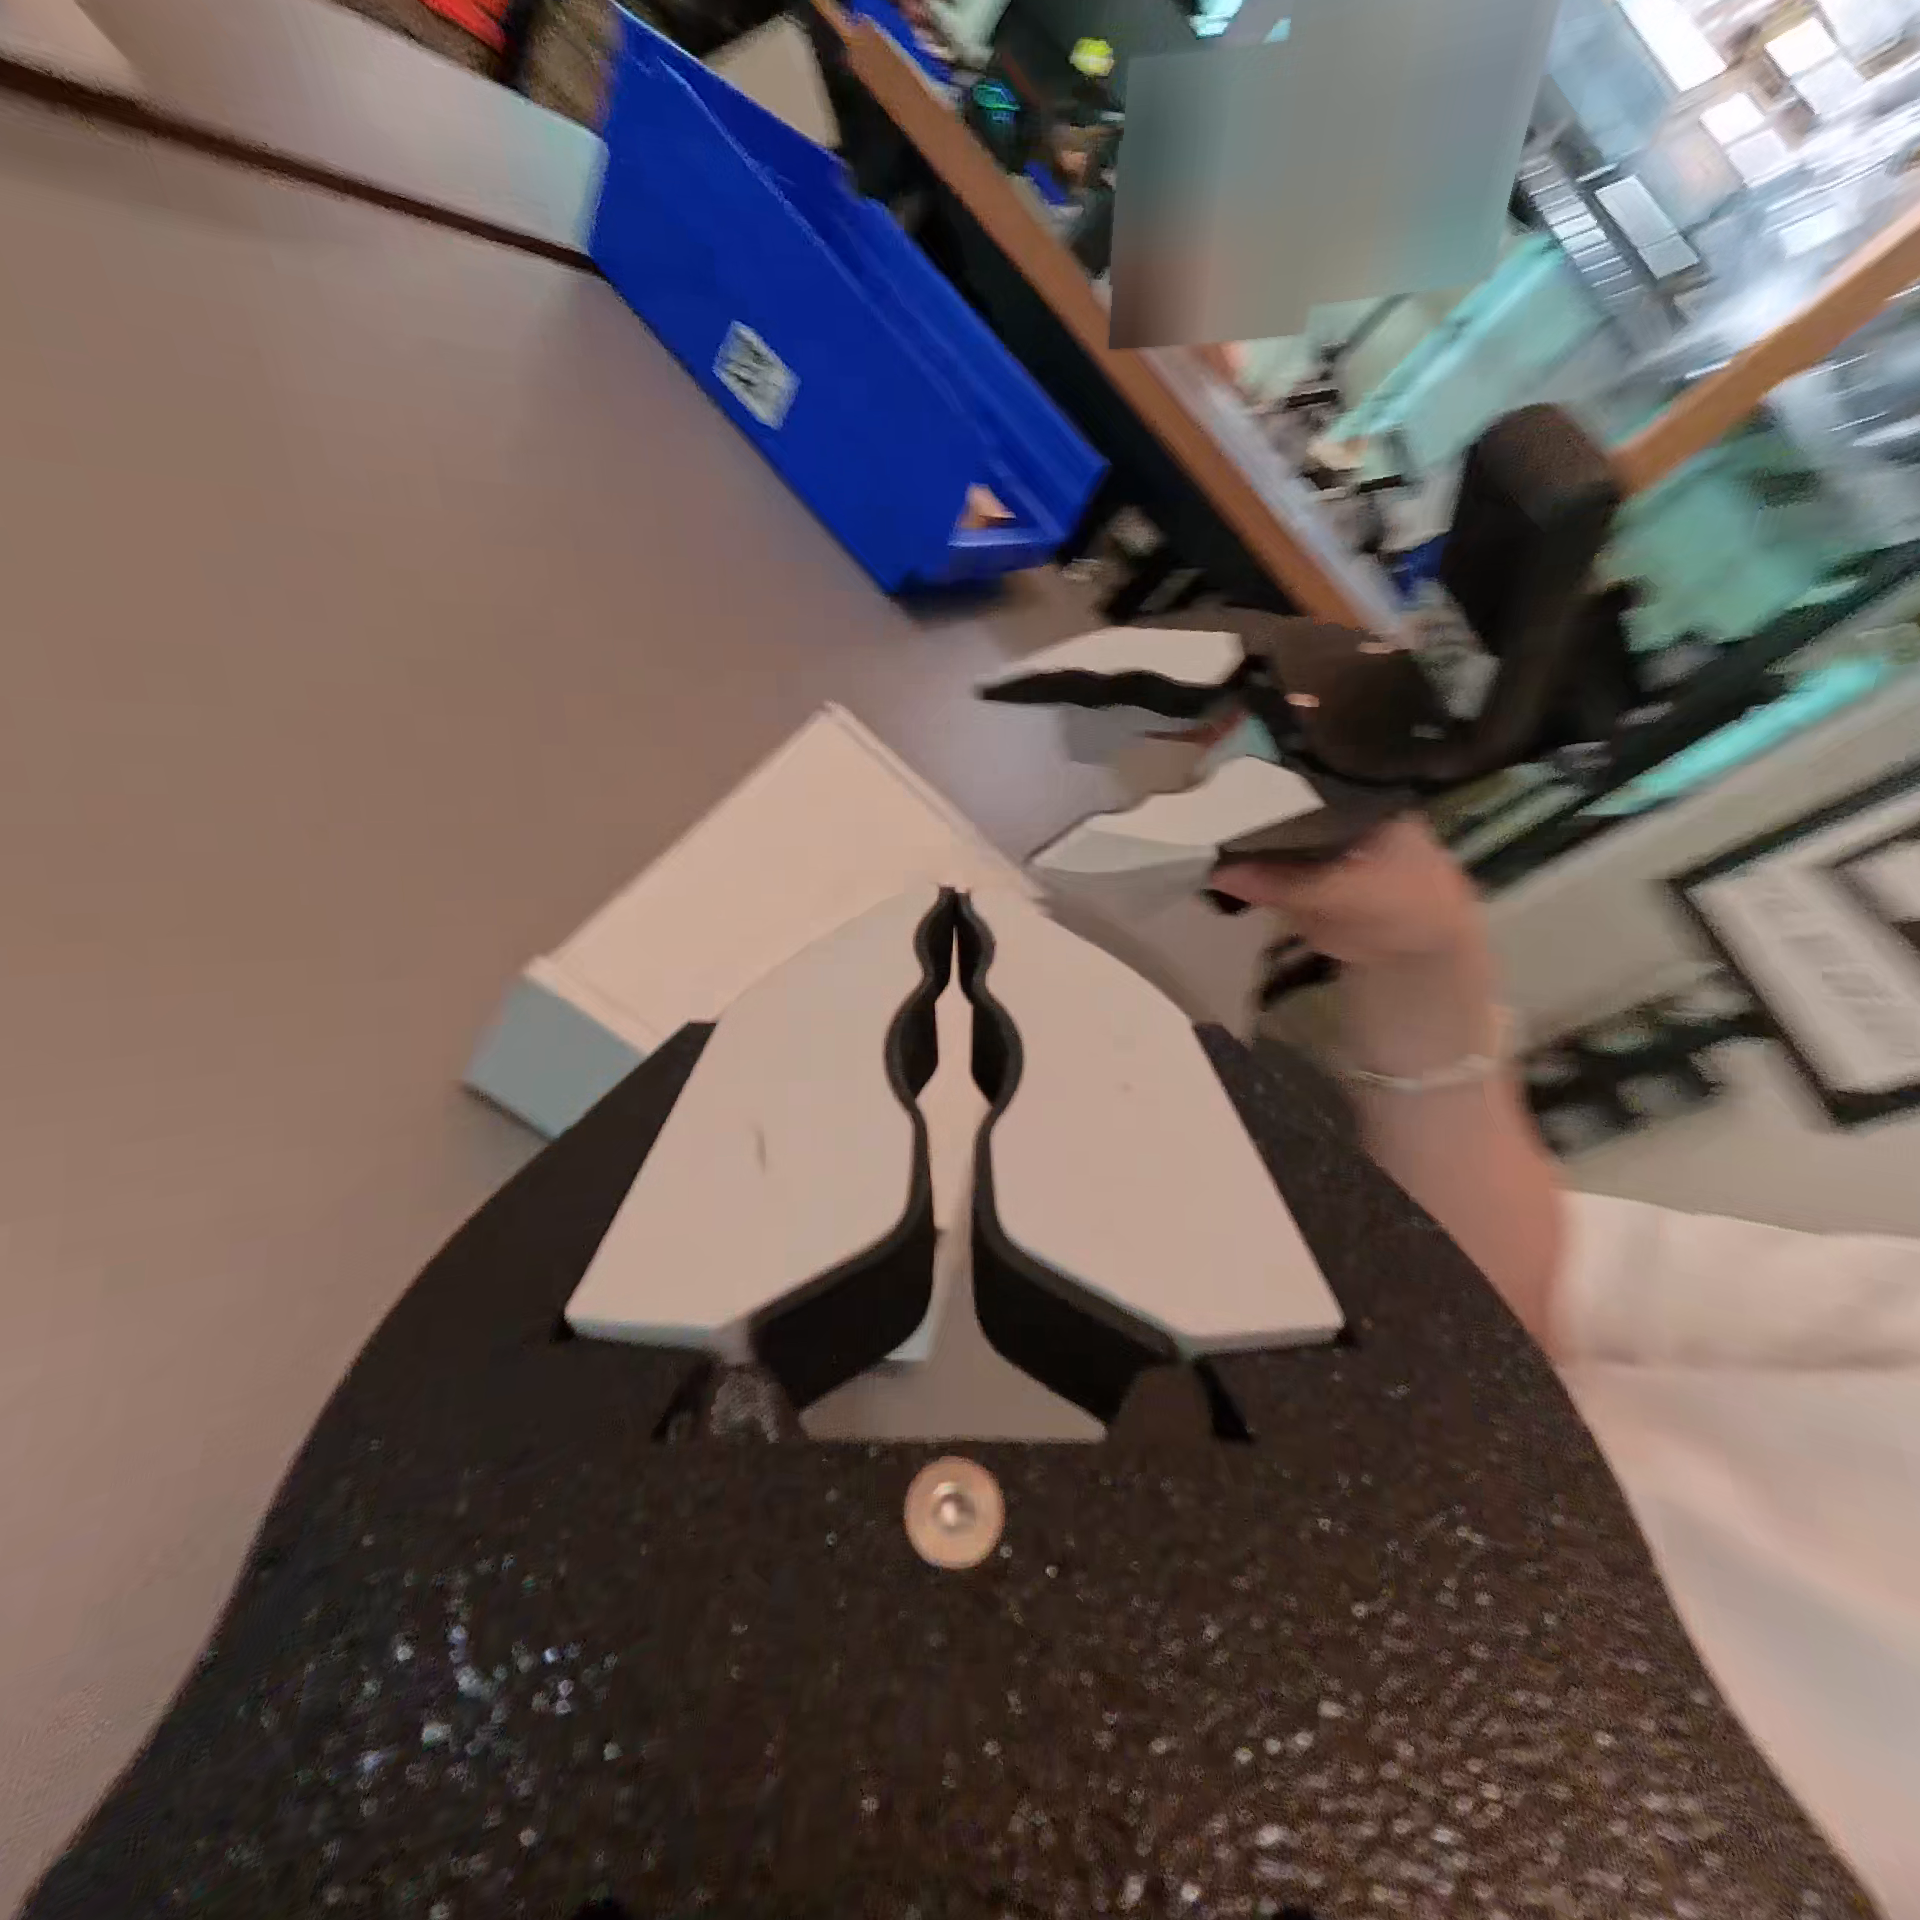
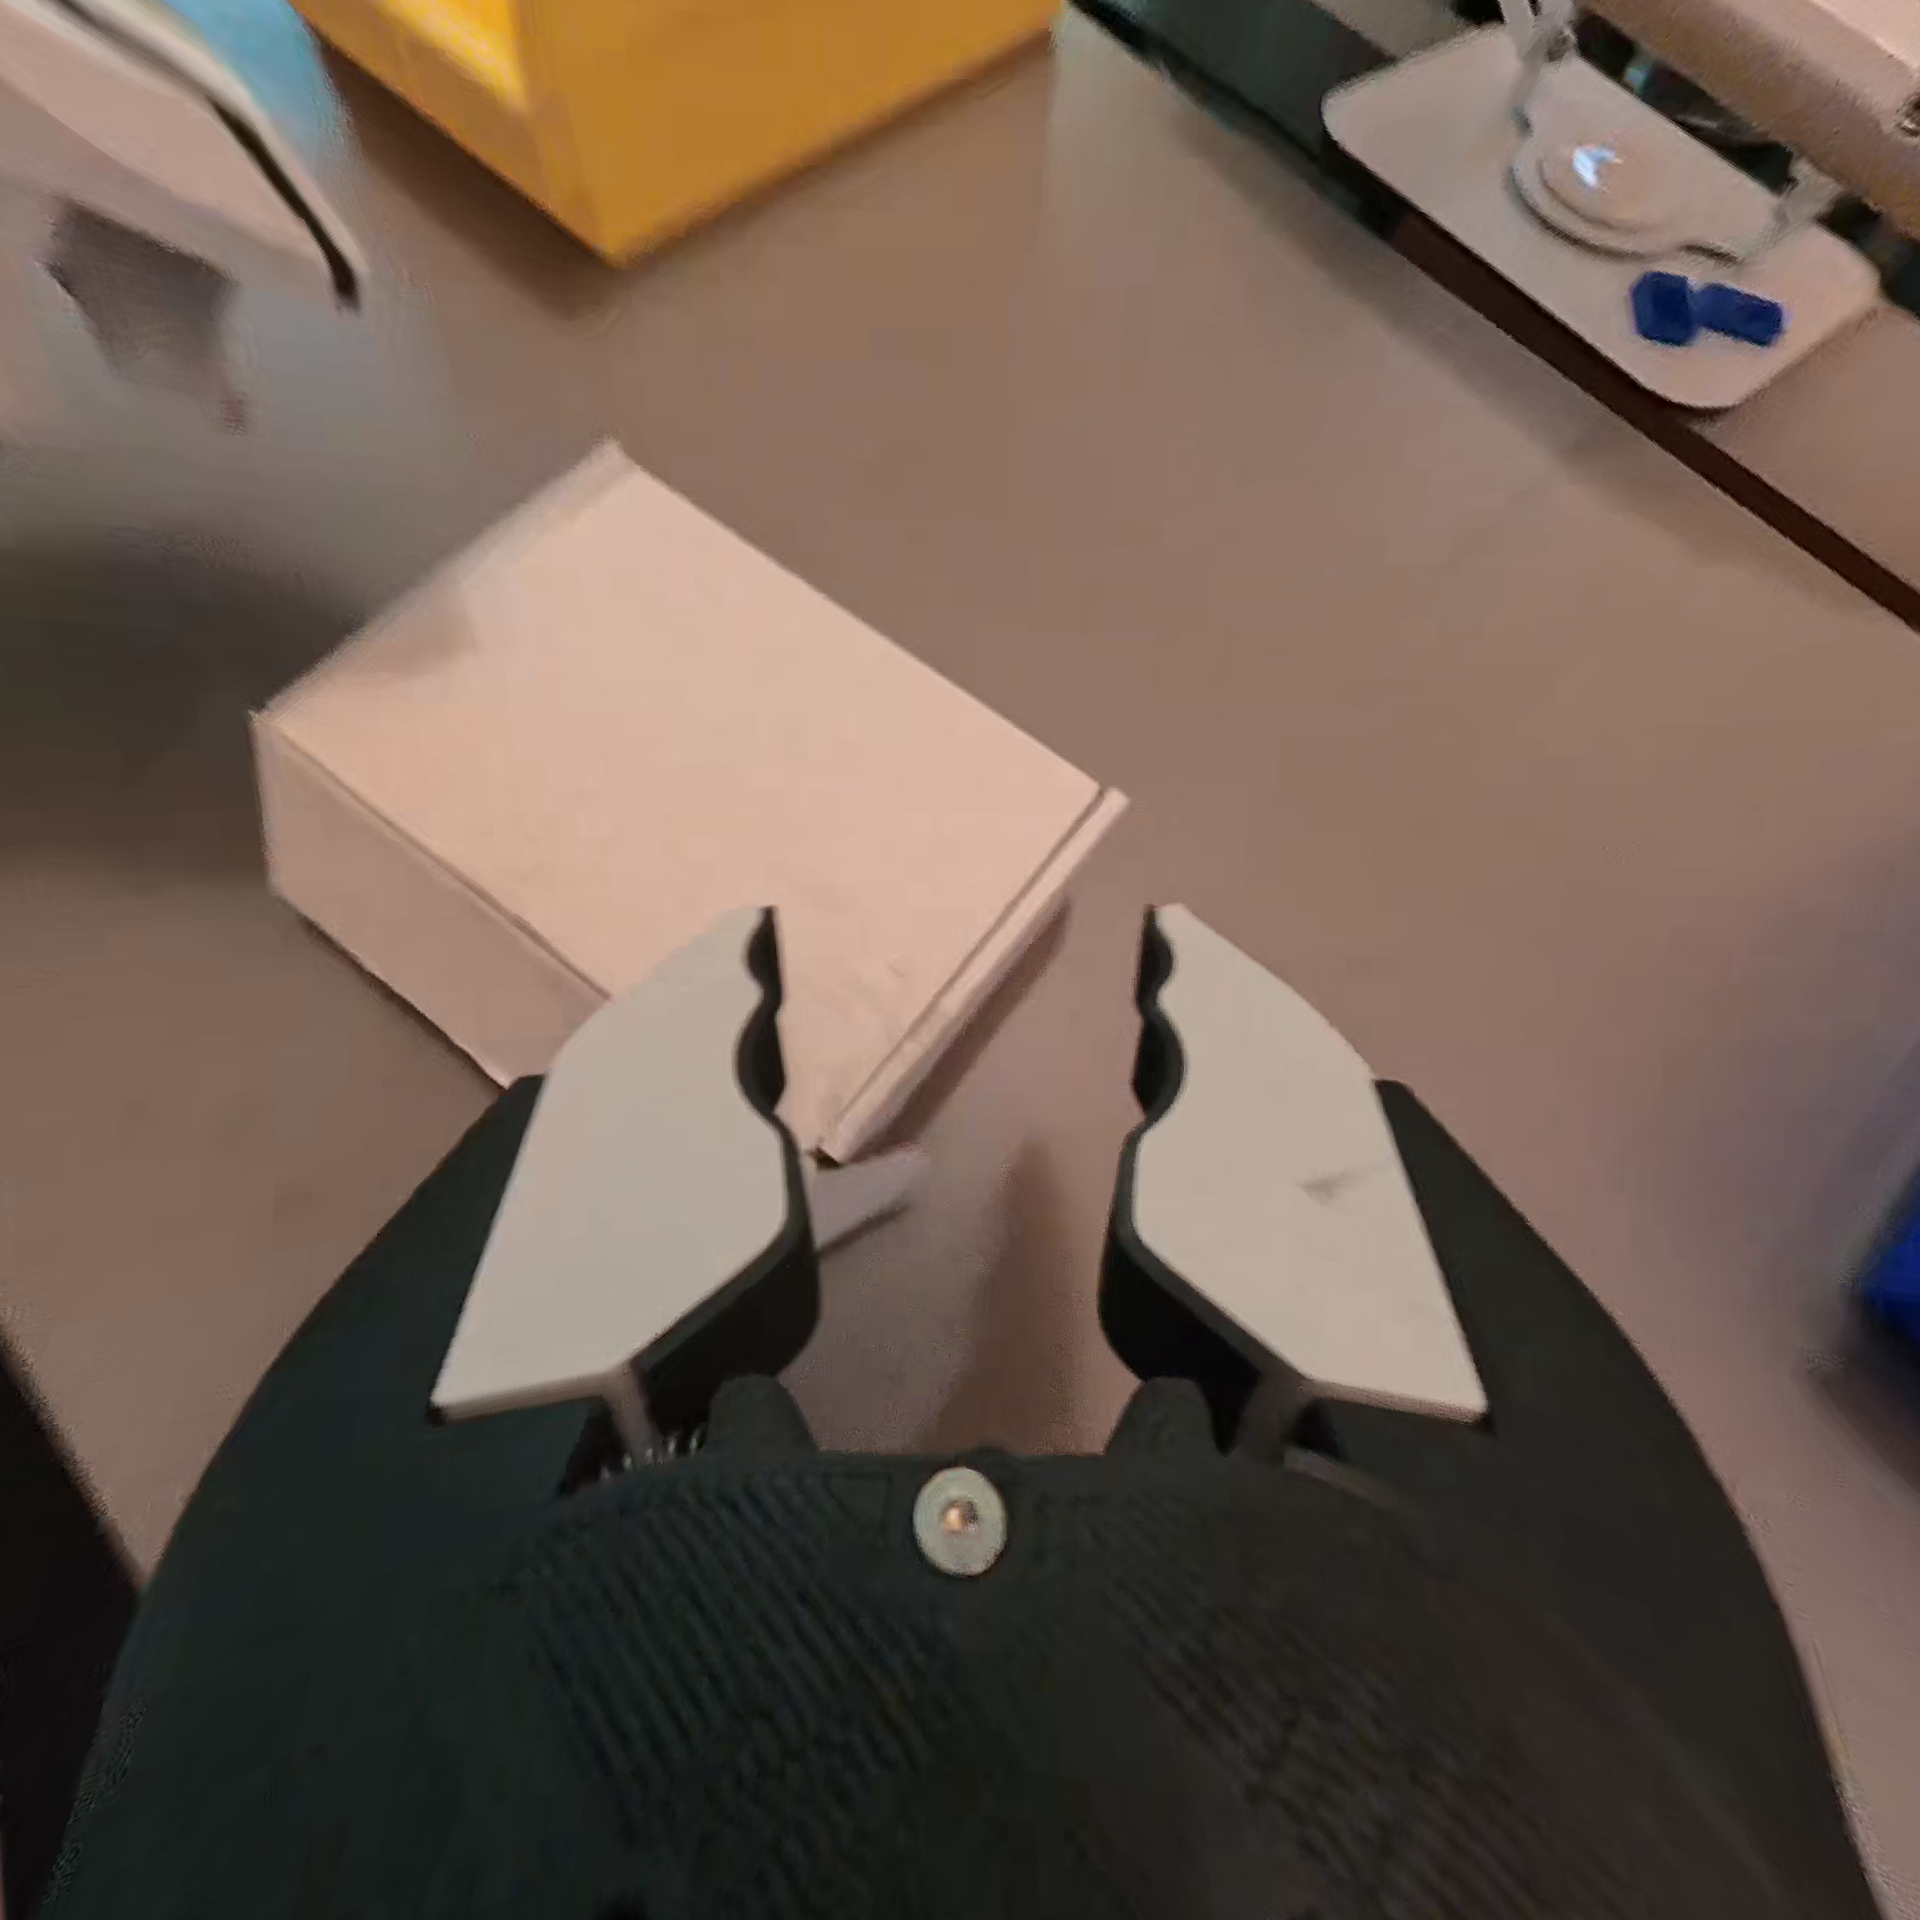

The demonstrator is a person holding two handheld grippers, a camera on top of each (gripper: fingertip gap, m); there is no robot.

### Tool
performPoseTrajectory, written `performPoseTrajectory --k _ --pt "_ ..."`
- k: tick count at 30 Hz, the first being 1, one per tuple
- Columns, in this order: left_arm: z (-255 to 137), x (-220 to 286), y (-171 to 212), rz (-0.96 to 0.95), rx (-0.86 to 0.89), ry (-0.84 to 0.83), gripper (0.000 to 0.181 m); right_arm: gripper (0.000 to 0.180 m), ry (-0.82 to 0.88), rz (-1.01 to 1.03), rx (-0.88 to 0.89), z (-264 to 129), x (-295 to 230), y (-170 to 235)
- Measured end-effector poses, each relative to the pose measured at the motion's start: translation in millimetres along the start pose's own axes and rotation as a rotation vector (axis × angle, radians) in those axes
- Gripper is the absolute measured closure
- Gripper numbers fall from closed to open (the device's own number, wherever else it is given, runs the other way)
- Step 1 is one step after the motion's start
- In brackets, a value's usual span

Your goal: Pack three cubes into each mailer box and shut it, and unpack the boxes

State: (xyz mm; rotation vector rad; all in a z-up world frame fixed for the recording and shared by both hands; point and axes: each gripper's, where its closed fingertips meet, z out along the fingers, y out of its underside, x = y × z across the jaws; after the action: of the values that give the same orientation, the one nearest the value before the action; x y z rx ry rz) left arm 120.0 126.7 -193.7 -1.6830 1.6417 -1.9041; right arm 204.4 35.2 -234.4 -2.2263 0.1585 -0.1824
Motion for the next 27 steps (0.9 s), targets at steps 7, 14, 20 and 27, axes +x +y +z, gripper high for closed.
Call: performPoseTrajectory --k 7,14,20,27 --pt "10.6 -12.9 35.7 -0.231 -0.203 0.016 0.181 0.100 -0.270 0.292 0.171 -15.3 7.1 -12.1" --pt "14.4 -25.3 35.9 -0.336 -0.206 -0.013 0.181 0.087 -0.476 0.455 0.071 -10.8 1.5 17.7" --pt "14.6 -32.8 49.1 -0.209 -0.279 -0.104 0.181 0.085 -0.681 0.681 0.025 -5.8 -0.3 25.7" --pt "6.7 -34.4 50.5 -0.146 -0.262 -0.091 0.181 0.085 -0.857 0.881 -0.014 -6.1 -0.4 13.7"
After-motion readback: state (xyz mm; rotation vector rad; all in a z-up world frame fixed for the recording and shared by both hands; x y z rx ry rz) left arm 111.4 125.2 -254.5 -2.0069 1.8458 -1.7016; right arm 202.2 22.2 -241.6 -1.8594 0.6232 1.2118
